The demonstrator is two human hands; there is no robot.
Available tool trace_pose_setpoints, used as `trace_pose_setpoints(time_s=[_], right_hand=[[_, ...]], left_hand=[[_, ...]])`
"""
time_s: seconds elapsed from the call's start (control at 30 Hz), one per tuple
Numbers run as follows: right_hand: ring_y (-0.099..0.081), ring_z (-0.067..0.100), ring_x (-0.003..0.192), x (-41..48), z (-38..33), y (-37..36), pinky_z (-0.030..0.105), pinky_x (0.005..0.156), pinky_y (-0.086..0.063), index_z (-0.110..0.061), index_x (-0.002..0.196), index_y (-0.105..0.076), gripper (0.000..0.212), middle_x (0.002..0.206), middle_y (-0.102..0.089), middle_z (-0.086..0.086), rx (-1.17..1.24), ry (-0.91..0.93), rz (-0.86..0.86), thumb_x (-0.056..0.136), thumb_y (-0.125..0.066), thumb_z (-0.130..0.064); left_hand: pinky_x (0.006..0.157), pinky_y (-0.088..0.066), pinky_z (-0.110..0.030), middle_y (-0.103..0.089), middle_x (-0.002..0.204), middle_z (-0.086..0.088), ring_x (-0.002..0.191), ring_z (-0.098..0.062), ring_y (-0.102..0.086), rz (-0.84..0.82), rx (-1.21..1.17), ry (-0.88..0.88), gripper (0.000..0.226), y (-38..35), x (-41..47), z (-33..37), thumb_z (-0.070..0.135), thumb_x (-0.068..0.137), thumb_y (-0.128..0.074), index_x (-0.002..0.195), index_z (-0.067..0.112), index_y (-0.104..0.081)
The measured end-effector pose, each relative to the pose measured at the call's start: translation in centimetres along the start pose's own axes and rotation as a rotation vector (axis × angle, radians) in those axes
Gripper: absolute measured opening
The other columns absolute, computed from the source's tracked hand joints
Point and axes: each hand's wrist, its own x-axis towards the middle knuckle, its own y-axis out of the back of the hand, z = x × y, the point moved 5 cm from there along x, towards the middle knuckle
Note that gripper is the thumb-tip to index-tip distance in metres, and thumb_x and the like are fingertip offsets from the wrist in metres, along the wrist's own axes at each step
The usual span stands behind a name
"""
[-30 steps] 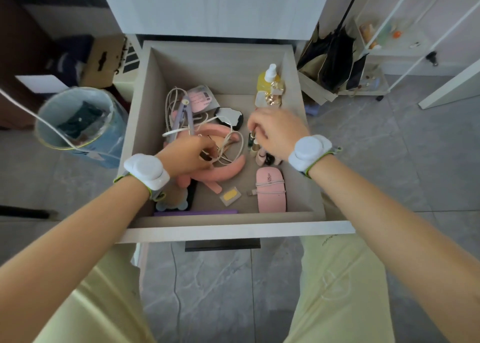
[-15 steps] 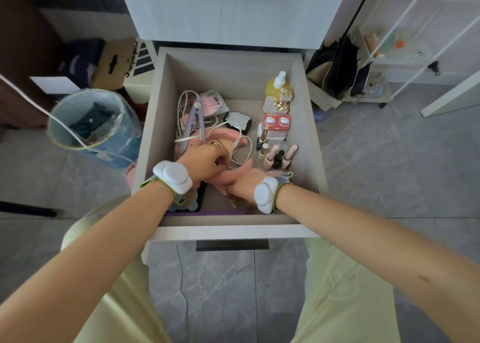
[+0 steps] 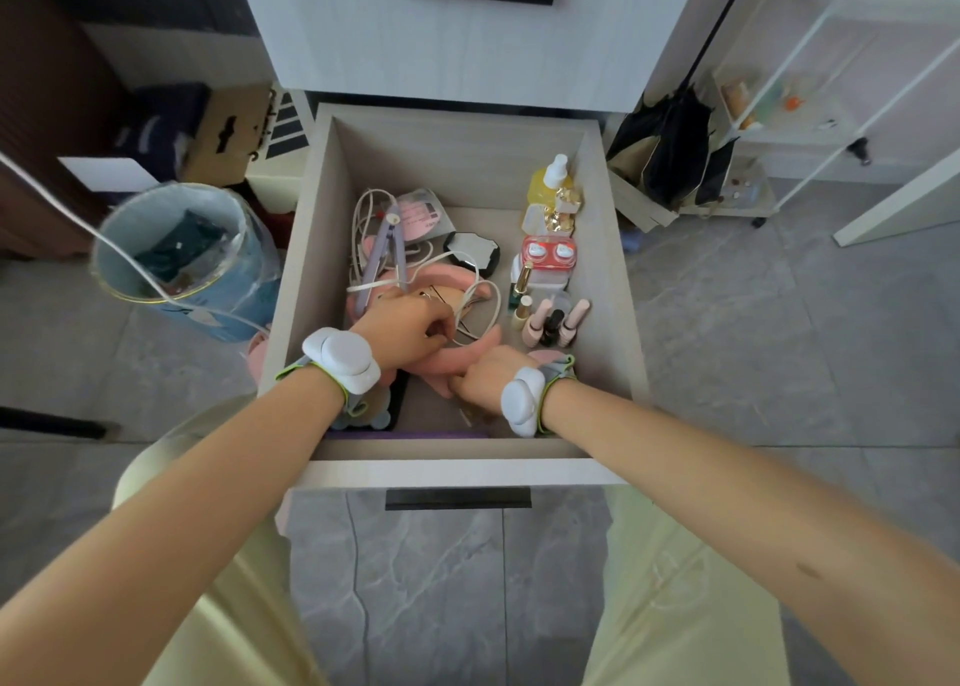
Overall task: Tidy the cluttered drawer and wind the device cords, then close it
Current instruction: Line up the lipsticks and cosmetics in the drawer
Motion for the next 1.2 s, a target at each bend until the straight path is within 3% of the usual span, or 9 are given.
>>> trace_pose_setpoints(time_s=[0.17,0.27,0.37,0.43,0.57,0.73,0.83,0.97,1.2], right_hand=[[-0.045,0.028,0.128,0.9,0.1,-1.3,0.043,0.097,-0.041,-0.005,0.135,-0.041,0.037,0.14,-0.045,0.013,-0.141,0.029,-0.128,0.1,-0.032,-0.005],[-0.048,0.027,0.125,0.0,0.2,-0.3,0.04,0.096,-0.041,-0.004,0.131,-0.045,0.034,0.137,-0.048,0.014,-0.02,0.004,-0.1,0.099,-0.035,-0.007],[-0.062,0.026,0.088,-0.7,0.8,0.0,0.029,0.067,-0.046,-0.012,0.099,-0.062,0.016,0.093,-0.064,0.007,0.045,0.035,0.029,0.088,-0.057,-0.022],[-0.057,0.024,0.066,-1.5,1.8,0.3,0.024,0.055,-0.04,-0.015,0.078,-0.06,0.017,0.069,-0.057,0.001,0.09,-0.002,0.095,0.079,-0.063,-0.031],[-0.06,0.025,0.082,-4.0,4.8,3.5,0.034,0.069,-0.049,-0.013,0.095,-0.056,0.027,0.094,-0.06,0.003,0.18,-0.095,0.3,0.076,-0.059,-0.034],[-0.053,0.021,0.104,-6.1,10.3,7.0,0.032,0.091,-0.032,-0.02,0.1,-0.052,0.03,0.108,-0.058,-0.001,0.109,-0.243,0.466,0.078,-0.06,-0.039],[-0.048,0.022,0.113,-5.6,12.8,7.0,0.037,0.1,-0.028,-0.016,0.11,-0.056,0.035,0.114,-0.059,0.001,-0.054,-0.338,0.434,0.083,-0.054,-0.039],[-0.049,0.022,0.108,-4.0,13.8,5.9,0.034,0.09,-0.03,-0.018,0.097,-0.058,0.025,0.105,-0.062,0.001,-0.248,-0.351,0.307,0.082,-0.058,-0.037],[-0.056,0.023,0.107,-2.2,14.5,4.8,0.031,0.093,-0.032,-0.021,0.095,-0.051,0.02,0.104,-0.065,-0.001,-0.285,-0.309,0.193,0.083,-0.062,-0.033]], left_hand=[[0.091,-0.041,-0.03,-0.07,0.095,0.006,0.093,-0.014,-0.061,-0.012,0.005,-0.006,0.016,0.0,0.1,0.0,0.02,0.085,-0.057,0.095,0.021,-0.069],[0.093,-0.041,-0.032,-0.069,0.096,0.007,0.094,-0.014,-0.061,-0.021,-0.002,0.002,0.015,-0.1,0.2,-0.2,0.02,0.085,-0.056,0.095,0.022,-0.068],[0.091,-0.043,-0.032,-0.069,0.099,0.005,0.095,-0.017,-0.061,-0.012,-0.009,0.015,0.015,-0.2,0.3,-0.4,0.021,0.085,-0.056,0.094,0.023,-0.068],[0.089,-0.044,-0.031,-0.069,0.1,0.006,0.095,-0.018,-0.061,-0.016,-0.004,0.016,0.015,-0.4,0.2,-0.4,0.022,0.085,-0.055,0.094,0.023,-0.068],[0.088,-0.044,-0.03,-0.069,0.1,0.007,0.095,-0.016,-0.061,-0.028,0.021,0.008,0.016,-0.6,0.4,-0.5,0.024,0.087,-0.054,0.097,0.023,-0.067],[0.088,-0.043,-0.028,-0.07,0.098,0.007,0.094,-0.015,-0.061,-0.017,-0.009,0.012,0.016,-0.5,0.4,-0.4,0.02,0.087,-0.054,0.094,0.021,-0.068],[0.088,-0.041,-0.028,-0.07,0.098,0.006,0.095,-0.016,-0.061,-0.003,-0.009,0.018,0.016,-0.5,0.3,-0.4,0.019,0.086,-0.054,0.094,0.021,-0.069],[0.088,-0.036,-0.027,-0.069,0.098,0.006,0.096,-0.017,-0.06,-0.006,-0.016,0.027,0.018,-0.4,0.3,-0.2,0.017,0.086,-0.053,0.094,0.021,-0.069],[0.093,-0.038,-0.03,-0.07,0.098,0.007,0.096,-0.016,-0.06,-0.016,-0.016,0.008,0.016,-0.7,0.3,-0.4,0.019,0.087,-0.053,0.092,0.023,-0.068]])
